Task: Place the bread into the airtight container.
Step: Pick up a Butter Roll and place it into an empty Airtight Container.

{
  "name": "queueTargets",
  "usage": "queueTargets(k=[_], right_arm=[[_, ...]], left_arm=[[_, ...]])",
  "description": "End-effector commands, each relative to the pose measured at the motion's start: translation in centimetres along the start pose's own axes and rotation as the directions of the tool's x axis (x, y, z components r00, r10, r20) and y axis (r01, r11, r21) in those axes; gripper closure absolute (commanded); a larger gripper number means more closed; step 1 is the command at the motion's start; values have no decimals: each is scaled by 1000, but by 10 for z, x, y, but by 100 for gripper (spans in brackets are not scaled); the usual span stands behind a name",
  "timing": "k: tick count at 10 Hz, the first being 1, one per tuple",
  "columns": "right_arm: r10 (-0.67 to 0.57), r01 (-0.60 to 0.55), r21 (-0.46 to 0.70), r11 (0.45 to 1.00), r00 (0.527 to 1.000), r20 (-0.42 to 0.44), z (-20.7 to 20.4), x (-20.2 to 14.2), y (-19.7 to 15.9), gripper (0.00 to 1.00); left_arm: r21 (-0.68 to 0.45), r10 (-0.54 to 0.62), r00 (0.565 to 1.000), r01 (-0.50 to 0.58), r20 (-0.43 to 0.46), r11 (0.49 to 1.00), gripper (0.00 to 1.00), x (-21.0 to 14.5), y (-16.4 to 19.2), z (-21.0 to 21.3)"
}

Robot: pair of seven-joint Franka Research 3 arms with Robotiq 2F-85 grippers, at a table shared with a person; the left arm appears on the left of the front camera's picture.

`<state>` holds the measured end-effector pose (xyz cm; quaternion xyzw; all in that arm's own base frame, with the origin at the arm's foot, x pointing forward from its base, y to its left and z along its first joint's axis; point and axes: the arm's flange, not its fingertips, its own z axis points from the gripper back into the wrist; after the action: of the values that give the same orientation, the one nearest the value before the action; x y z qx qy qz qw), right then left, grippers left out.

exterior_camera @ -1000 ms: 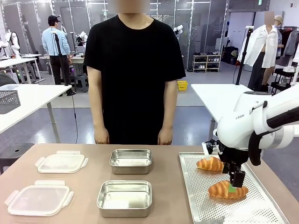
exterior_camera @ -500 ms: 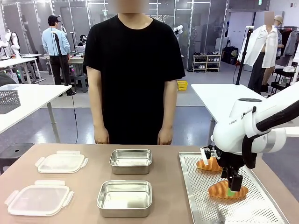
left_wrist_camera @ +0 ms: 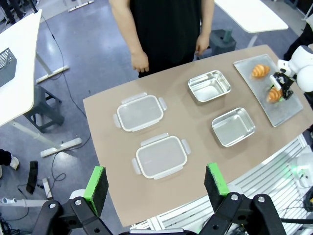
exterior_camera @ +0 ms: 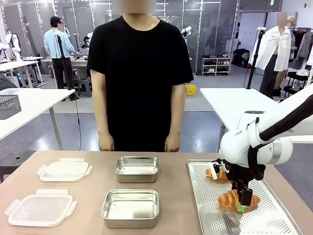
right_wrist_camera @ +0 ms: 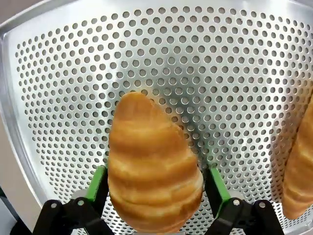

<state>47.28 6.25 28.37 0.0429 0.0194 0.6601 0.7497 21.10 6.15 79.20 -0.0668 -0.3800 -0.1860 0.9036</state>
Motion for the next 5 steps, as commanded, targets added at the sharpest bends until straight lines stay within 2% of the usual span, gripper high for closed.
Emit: queueTargets(k=[1,2,3,5], right_arm=[[49,-49,7,999,999,-9,0,-1,-2,18],[47,-47,4,999,999,-5,1,-3,-2,22],[46,-46,8,999,999,-3,1,-3,-1,38],[53,-53,9,999,999,-2,8,-2,3,42]], left_arm=[[2,-2,1000,2,0,1000,0,3,0,1],[2,-2,1000,2,0,1000,0,3,0,1],[2,-2,1000,2,0,1000,0,3,0,1],[2,-2,1000,2,0,1000,0,3,0,1]])
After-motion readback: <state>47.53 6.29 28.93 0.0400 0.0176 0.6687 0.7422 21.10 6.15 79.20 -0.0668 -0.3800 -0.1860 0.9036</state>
